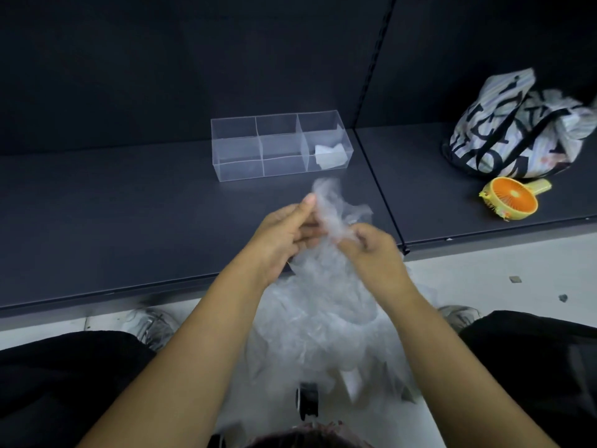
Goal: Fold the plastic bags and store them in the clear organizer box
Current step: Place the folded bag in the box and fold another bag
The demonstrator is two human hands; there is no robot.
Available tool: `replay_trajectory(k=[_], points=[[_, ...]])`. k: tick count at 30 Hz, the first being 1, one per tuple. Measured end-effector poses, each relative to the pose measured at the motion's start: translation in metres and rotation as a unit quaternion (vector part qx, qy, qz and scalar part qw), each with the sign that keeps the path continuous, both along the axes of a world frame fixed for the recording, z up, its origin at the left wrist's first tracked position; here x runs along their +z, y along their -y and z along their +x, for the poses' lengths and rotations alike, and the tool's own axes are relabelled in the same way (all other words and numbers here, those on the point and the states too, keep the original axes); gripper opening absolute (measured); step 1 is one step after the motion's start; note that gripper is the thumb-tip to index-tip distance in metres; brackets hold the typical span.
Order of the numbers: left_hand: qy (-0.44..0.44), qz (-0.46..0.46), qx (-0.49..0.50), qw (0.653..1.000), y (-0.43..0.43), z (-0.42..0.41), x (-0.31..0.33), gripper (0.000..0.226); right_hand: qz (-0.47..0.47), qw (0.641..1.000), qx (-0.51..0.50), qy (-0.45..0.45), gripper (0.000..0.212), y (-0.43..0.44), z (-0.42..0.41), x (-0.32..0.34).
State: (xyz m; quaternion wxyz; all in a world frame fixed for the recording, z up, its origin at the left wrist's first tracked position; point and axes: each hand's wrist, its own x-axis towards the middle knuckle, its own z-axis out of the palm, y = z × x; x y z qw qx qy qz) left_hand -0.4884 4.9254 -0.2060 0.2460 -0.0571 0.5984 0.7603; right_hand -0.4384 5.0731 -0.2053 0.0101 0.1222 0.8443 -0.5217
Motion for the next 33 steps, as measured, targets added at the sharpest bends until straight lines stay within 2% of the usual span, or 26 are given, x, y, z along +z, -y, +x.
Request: replay_trajectory(k=[2, 3, 5, 7, 8, 11, 13, 14, 16, 18, 19, 20, 21, 23, 24, 25, 26, 27, 28, 30, 33], points=[[-0.087, -0.080, -0.017, 0.993, 0.009, 0.002, 0.002, 0.047, -0.203, 0.974, -0.096, 0.031, 0.024, -0.012, -0.001, 0.001], [-0.121, -0.115, -0.054, 0.984, 0.014, 0.003, 0.002, 0.056, -0.278, 0.954, -0.105, 0.049, 0.029, -0.020, 0.000, 0.001], [-0.138, -0.150, -0.153, 0.967, 0.021, 0.007, 0.000, 0.078, -0.368, 0.923, -0.084, 0.072, 0.038, -0.029, 0.001, 0.005], [-0.148, -0.181, -0.206, 0.950, 0.018, 0.010, -0.002, 0.083, -0.414, 0.902, -0.089, 0.083, 0.046, -0.032, 0.000, 0.006], [-0.162, -0.192, -0.196, 0.948, 0.014, 0.011, -0.003, 0.075, -0.428, 0.894, -0.097, 0.091, 0.050, -0.032, -0.001, 0.006], [-0.146, -0.176, -0.071, 0.971, 0.005, 0.012, -0.002, 0.026, -0.448, 0.874, -0.129, 0.136, 0.056, -0.037, -0.004, -0.001], [-0.123, -0.146, -0.015, 0.982, 0.005, 0.011, -0.001, 0.018, -0.417, 0.870, -0.191, 0.182, 0.048, -0.047, -0.003, -0.004], [-0.120, -0.137, 0.001, 0.983, 0.007, 0.011, -0.001, 0.017, -0.362, 0.879, -0.237, 0.201, 0.045, -0.054, -0.002, -0.005], [-0.119, -0.124, 0.036, 0.984, 0.008, 0.009, 0.001, 0.014, -0.188, 0.913, -0.305, 0.195, 0.042, -0.069, 0.001, -0.007], [-0.123, -0.115, 0.066, 0.983, 0.008, 0.008, 0.002, 0.011, -0.044, 0.937, -0.337, 0.079, 0.046, -0.080, 0.005, -0.005], [-0.129, -0.116, 0.075, 0.982, 0.007, 0.008, 0.003, 0.012, -0.011, 0.951, -0.307, 0.010, 0.051, -0.082, 0.007, 0.002], [-0.137, -0.120, 0.079, 0.980, 0.006, 0.008, 0.003, 0.014, -0.009, 0.972, -0.232, -0.046, 0.054, -0.082, 0.008, 0.011], [-0.146, -0.126, 0.081, 0.978, 0.005, 0.007, 0.003, 0.015, -0.031, 0.990, -0.121, -0.064, 0.058, -0.080, 0.008, 0.020], [-0.166, -0.133, 0.082, 0.974, 0.003, 0.007, 0.004, 0.015, -0.032, 0.993, 0.111, -0.007, 0.067, -0.066, 0.005, 0.037], [-0.174, -0.130, 0.080, 0.973, 0.002, 0.007, 0.005, 0.016, 0.007, 0.985, 0.172, 0.009, 0.067, -0.059, 0.002, 0.037], [-0.180, -0.126, 0.077, 0.972, 0.002, 0.007, 0.006, 0.015, 0.030, 0.983, 0.182, -0.004, 0.056, -0.052, 0.000, 0.035], [-0.185, -0.126, 0.075, 0.972, 0.002, 0.007, 0.006, 0.015, 0.020, 0.988, 0.150, -0.033, 0.035, -0.047, -0.003, 0.031], [-0.186, -0.130, 0.073, 0.971, 0.004, 0.007, 0.007, 0.015, -0.035, 0.993, 0.095, -0.054, 0.011, -0.042, -0.005, 0.028], [-0.187, -0.138, 0.075, 0.970, 0.007, 0.006, 0.005, 0.018, -0.093, 0.992, 0.041, -0.072, 0.008, -0.041, -0.006, 0.025], [-0.181, -0.153, 0.089, 0.967, 0.015, 0.004, 0.001, 0.038, -0.181, 0.979, -0.039, -0.087, 0.023, -0.046, -0.004, 0.018], [-0.155, -0.195, 0.111, 0.962, 0.026, 0.000, -0.006, 0.060, -0.144, 0.978, -0.107, -0.106, 0.032, -0.052, -0.004, 0.012]])
